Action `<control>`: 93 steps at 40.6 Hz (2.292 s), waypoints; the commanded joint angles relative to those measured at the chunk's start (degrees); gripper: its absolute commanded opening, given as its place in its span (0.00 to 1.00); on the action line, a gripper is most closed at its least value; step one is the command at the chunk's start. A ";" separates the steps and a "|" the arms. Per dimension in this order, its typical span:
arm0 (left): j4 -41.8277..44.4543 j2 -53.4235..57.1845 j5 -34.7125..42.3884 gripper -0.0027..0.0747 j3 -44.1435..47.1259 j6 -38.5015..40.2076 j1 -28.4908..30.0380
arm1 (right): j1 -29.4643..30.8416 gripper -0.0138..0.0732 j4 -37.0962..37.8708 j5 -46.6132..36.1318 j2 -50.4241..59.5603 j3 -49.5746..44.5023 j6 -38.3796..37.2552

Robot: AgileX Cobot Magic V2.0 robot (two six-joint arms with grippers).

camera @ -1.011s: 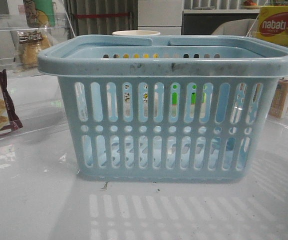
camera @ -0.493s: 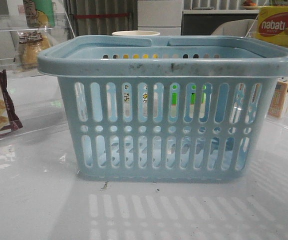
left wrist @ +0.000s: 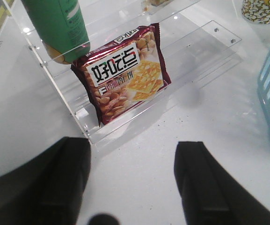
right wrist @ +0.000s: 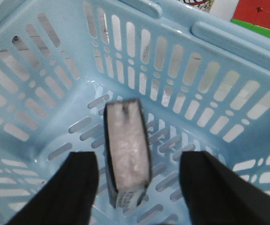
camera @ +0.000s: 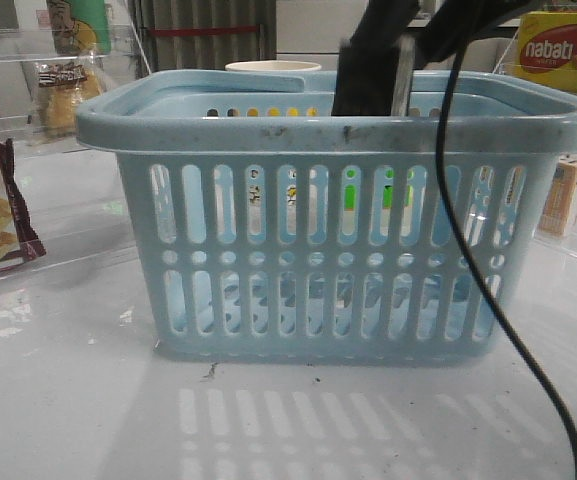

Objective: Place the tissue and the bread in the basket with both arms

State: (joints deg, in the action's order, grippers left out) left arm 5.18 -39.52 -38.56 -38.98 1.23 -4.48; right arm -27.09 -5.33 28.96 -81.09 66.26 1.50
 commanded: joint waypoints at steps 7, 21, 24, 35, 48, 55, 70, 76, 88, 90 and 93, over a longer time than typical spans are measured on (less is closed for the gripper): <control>-0.29 -0.28 4.02 0.62 -1.81 0.04 0.10 | 0.07 0.86 2.26 -3.03 7.44 0.56 0.00; -6.11 -2.69 5.89 0.62 -1.81 -4.23 0.10 | 0.01 0.86 5.33 -0.22 28.91 -15.38 0.00; -6.96 -4.59 6.88 0.63 -2.16 -4.58 0.10 | 0.01 0.86 5.33 1.96 32.72 -17.61 -0.05; -7.07 -15.48 8.10 0.80 -9.81 -4.58 0.02 | 0.01 0.86 5.33 7.19 38.05 -19.15 -0.05; -8.21 -32.89 8.73 0.84 -24.92 -4.58 -0.03 | 0.01 0.86 5.33 7.39 38.05 -19.15 -0.05; -8.36 -43.26 9.20 0.84 -33.99 -4.58 -1.49 | 0.01 0.86 5.33 7.45 38.05 -19.15 -0.05; -8.90 -62.08 17.60 0.84 -50.19 -4.58 -2.03 | 0.01 0.86 5.33 7.56 38.05 -19.15 -0.05; -8.90 -68.38 21.54 0.84 -54.53 -4.58 -2.03 | 0.01 0.86 5.33 7.62 38.05 -19.15 -0.05; -8.90 -72.27 22.75 0.46 -57.07 -4.58 -2.03 | 0.01 0.86 5.33 7.62 38.05 -19.15 -0.05; -8.90 -71.89 22.44 0.39 -57.07 -4.58 -2.03 | 0.01 0.86 5.33 7.62 38.05 -19.15 -0.05; -8.90 -70.70 20.46 0.29 -57.07 -4.58 -2.03 | 0.01 0.86 5.33 7.62 38.05 -19.15 -0.05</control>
State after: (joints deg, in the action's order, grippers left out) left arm -3.27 -115.19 -20.61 -93.80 -3.27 -6.22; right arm -27.20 -0.53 40.47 -43.37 45.66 1.29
